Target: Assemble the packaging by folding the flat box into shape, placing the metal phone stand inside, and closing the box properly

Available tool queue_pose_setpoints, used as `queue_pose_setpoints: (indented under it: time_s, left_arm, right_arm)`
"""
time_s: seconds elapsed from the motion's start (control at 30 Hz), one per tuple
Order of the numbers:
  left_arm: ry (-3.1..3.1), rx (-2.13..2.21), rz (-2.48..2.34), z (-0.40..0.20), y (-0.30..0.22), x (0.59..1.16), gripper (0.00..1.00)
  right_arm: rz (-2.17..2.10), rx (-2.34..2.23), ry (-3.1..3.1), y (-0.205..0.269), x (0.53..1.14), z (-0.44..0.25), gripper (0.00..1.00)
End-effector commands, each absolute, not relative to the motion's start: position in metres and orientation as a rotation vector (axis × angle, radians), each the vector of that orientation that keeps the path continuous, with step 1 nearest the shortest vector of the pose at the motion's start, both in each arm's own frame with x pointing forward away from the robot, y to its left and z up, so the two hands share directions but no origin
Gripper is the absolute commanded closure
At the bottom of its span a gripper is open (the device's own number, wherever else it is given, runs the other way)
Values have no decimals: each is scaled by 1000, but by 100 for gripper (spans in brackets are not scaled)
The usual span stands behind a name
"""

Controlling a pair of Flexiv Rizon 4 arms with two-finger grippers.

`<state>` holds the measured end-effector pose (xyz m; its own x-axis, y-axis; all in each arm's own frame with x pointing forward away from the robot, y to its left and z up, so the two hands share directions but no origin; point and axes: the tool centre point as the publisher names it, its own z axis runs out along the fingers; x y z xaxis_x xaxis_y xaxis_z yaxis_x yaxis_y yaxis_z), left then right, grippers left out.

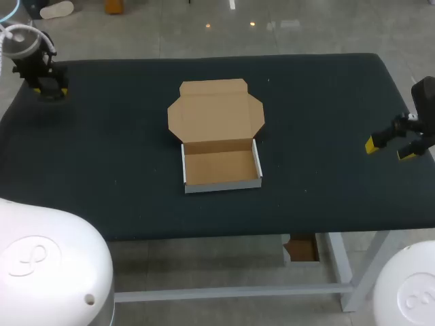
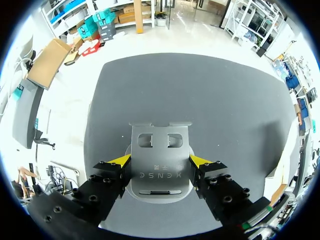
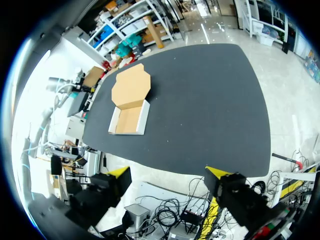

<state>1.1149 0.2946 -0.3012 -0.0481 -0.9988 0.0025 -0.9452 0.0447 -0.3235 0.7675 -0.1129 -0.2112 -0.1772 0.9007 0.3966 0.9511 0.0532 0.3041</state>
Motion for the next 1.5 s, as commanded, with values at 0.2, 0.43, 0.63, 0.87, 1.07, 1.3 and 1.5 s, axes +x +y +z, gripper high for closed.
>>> queue_pose_setpoints:
  time_s: [0.2, 0.43, 0.63, 0.87, 1.07, 1.3, 1.5]
  left_arm:
    - [2112, -1951, -372, -287, 281, 1090, 100]
    - [2130, -1922, -405, -279, 267, 1077, 100]
    - [2150, -1879, -410, -272, 256, 1071, 100]
    - [2199, -1839, -416, -272, 246, 1064, 100]
    - [2217, -1828, -411, -270, 239, 1059, 100]
    - [2218, -1822, -397, -269, 239, 1057, 100]
    - [2218, -1822, -397, -269, 239, 1057, 100]
  right_arm:
    - [-771, -1945, -2204, -113, 767, -209, 0]
    - [-771, -1945, -2204, -113, 767, -209, 0]
    - [-771, -1945, -2204, -113, 767, -209, 0]
    - [-771, -1945, -2204, -113, 767, -209, 0]
    - [-771, -1945, -2204, -113, 767, -209, 0]
    - [-771, -1945, -2204, -113, 767, -209, 0]
    - [-771, -1945, -2204, -113, 767, -209, 0]
